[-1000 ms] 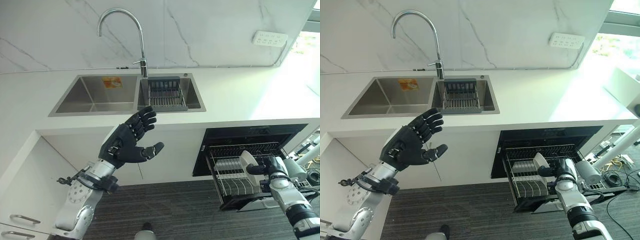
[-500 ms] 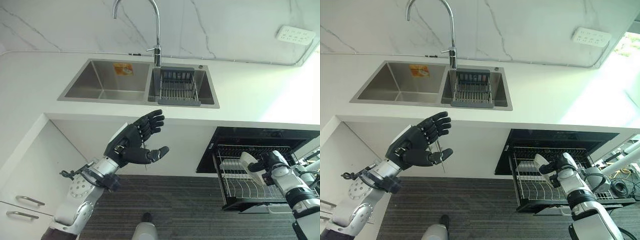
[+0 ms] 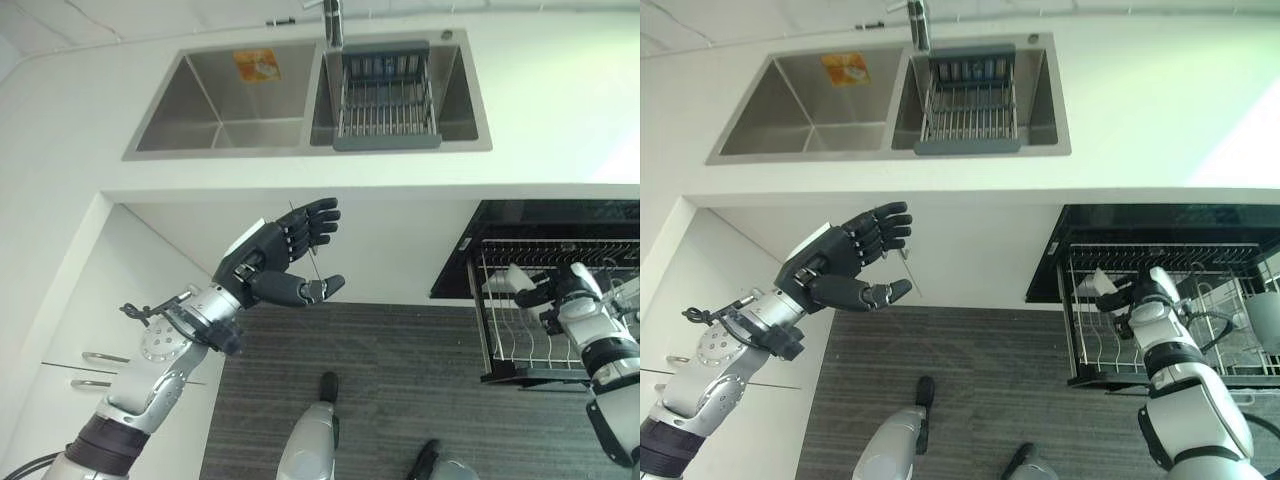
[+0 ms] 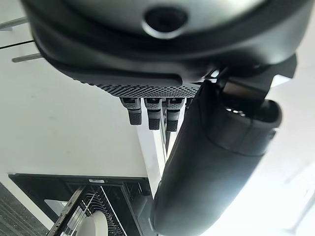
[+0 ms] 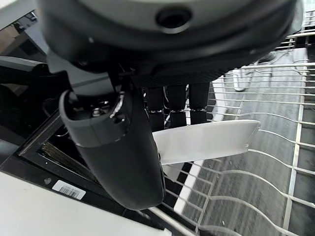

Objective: Place the dishes in the dishwasher.

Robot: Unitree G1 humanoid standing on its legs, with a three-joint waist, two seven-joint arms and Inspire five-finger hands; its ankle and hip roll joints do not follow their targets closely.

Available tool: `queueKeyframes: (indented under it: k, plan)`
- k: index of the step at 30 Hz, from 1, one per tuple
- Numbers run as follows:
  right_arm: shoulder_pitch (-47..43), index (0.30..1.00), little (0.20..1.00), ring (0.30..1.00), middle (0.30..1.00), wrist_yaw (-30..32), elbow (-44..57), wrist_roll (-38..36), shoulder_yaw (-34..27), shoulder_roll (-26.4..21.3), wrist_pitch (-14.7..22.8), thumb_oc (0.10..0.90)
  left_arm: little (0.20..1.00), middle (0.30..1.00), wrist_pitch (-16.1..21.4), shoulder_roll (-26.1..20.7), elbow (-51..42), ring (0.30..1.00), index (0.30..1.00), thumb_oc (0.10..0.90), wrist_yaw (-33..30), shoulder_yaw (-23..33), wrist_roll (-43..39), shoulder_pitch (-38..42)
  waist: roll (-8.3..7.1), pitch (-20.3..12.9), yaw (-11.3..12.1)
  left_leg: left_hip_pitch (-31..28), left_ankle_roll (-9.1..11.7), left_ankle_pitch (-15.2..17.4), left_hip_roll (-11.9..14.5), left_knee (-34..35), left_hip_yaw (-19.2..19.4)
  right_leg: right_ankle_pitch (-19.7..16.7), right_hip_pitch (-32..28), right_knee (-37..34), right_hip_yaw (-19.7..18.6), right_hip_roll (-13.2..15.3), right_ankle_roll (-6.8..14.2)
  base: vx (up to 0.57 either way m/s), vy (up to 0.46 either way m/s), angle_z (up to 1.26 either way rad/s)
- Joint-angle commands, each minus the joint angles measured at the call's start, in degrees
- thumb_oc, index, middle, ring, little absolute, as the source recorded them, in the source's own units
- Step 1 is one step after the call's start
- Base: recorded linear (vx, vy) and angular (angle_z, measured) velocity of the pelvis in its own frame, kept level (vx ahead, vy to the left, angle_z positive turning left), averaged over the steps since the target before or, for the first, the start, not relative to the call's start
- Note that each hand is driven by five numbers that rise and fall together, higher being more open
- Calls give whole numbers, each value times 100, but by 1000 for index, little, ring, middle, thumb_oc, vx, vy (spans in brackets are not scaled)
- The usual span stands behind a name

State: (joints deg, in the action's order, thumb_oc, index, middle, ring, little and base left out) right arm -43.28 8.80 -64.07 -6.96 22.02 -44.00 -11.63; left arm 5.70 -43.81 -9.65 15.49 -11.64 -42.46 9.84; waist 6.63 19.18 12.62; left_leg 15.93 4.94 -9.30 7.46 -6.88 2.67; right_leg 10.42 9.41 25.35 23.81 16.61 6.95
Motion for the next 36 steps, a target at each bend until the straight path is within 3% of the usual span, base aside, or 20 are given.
queueKeyframes:
  k: [1, 7, 8, 9, 10, 15, 25, 31, 36]
  plan:
    - [-462, 300, 300, 300, 300, 231, 259, 6, 215, -506, 273, 400, 900, 900, 874, 28, -548, 900, 900, 800, -161, 485, -324, 417, -289, -302, -87, -395, 76, 1916, 16, -1031, 20, -246, -118, -817, -164, 8, 241, -71, 36, 7]
    - [-468, 300, 300, 300, 300, 212, 177, -57, 233, -507, 450, 400, 900, 900, 978, 16, -624, 900, 900, 800, -298, 498, -348, 398, -183, -228, -164, -323, 89, 1875, 11, -1031, 97, -279, -27, -817, -208, 55, 230, -62, 49, -1]
    - [-485, 507, 507, 507, 507, 204, 152, -98, 224, -508, 451, 538, 900, 900, 986, 26, -624, 900, 900, 800, -308, 501, -354, 416, -176, -216, -174, -314, 93, 1871, 9, -1031, 108, -284, -14, -817, -211, 62, 230, -63, 45, 0]
    - [-495, 592, 592, 592, 592, 188, 148, -119, 219, -510, 430, 595, 900, 900, 984, 34, -638, 900, 900, 800, -321, 503, -353, 419, -174, -213, -179, -310, 96, 1867, 11, -1031, 118, -288, -7, -817, -212, 66, 230, -61, 43, 0]
    - [-495, 900, 900, 900, 900, 164, 110, -131, 195, -510, 413, 800, 900, 900, 989, 49, -647, 900, 900, 800, -337, 499, -343, 427, -170, -214, -188, -303, 98, 1863, 10, -1031, 129, -292, 3, -817, -211, 73, 230, -50, 39, 0]
    - [-374, 900, 900, 900, 900, 47, 50, -266, 98, -539, 361, 800, 900, 900, 1002, 103, -694, 900, 900, 800, -361, 498, -319, 385, -210, -250, -194, -328, 107, 1852, 9, -1031, 164, -311, -19, -817, -188, 95, 243, -33, 31, -5]
    - [28, 900, 900, 900, 900, -151, 189, -749, -203, -524, 193, 800, 900, 900, 992, 250, -726, 900, 900, 800, -236, 455, -202, 213, -464, -435, -203, -560, 140, 1891, 108, -1031, 269, -287, -231, -817, -157, 8, 233, 0, 0, 0]
    - [634, 900, 900, 900, 900, -187, 1037, -1102, -612, -404, -44, 800, 900, 900, 892, 419, -764, 900, 900, 800, -111, 536, 29, -40, -696, -641, -303, -885, 163, 1971, 247, -1031, 395, -211, -498, -817, -218, -102, 224, 59, 8, -14]
    - [1274, 900, 900, 900, 900, -331, 2117, -1181, -937, -494, -512, 800, 900, 900, 806, 524, -880, 900, 900, 800, -109, 695, 131, -273, -888, -778, -477, -1103, 178, 2035, 345, -1031, 508, -149, -663, -817, -294, -174, 235, 23, -3, -18]
